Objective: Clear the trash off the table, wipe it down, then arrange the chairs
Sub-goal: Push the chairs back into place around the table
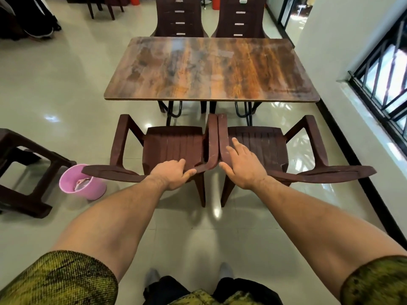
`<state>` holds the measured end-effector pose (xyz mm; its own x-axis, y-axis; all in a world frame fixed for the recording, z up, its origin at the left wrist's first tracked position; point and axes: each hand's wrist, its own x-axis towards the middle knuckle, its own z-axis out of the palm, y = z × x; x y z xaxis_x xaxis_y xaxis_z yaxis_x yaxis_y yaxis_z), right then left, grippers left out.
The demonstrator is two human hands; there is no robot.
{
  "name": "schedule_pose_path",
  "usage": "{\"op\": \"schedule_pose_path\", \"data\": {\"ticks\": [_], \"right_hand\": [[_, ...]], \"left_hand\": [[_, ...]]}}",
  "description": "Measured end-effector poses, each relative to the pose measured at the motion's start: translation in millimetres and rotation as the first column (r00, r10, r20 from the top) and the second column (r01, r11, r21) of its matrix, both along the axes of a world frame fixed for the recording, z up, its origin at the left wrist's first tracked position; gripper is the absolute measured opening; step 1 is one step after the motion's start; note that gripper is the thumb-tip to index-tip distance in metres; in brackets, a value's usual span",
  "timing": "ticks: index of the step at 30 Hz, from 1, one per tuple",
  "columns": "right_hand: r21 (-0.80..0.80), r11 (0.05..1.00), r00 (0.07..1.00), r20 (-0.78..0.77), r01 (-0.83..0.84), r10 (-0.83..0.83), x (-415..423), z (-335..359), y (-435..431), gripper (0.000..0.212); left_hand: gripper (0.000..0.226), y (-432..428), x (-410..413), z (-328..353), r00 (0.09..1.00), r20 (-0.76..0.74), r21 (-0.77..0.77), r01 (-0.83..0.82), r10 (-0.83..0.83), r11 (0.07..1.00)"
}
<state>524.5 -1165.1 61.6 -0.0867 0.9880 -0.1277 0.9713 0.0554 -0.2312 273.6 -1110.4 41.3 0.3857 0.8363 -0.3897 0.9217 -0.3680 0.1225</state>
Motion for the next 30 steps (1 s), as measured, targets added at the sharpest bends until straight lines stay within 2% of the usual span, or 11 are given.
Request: {"op": "schedule_pose_path", "data": {"ticks": [8, 13, 20, 25, 30], "right_hand": [[-0.044, 0.999, 0.998, -0.054, 0.013, -0.015, -151, -12, 26, 0.066], [-0.148, 0.987, 0.997, -0.041, 0.059, -0.066, -251, -22, 37, 0.062], [-0.255, 0.964, 0.990, -0.101, 0.070, -0.098, -331, -35, 70, 0.051], [-0.219, 0.971, 0.985, -0.117, 0.099, -0.127, -363, -40, 127, 0.050], [-0.195, 0.973, 0.988, -0.068, 0.125, -0.140, -400, -51, 194, 0.051]], "left_hand": [[0.072, 29, -90, 4, 0.977, 0.003, -0.025, 0.214, -0.214, 0.977], [0.071, 45, -189, 8, 0.974, -0.023, -0.023, 0.223, -0.224, 0.974], [0.064, 82, -262, 10, 0.968, 0.097, 0.087, 0.225, -0.233, 0.970], [0.064, 129, -302, 3, 0.971, 0.099, 0.048, 0.215, -0.219, 0.975], [0.061, 193, -332, -15, 0.975, 0.065, 0.034, 0.209, -0.211, 0.977]]}}
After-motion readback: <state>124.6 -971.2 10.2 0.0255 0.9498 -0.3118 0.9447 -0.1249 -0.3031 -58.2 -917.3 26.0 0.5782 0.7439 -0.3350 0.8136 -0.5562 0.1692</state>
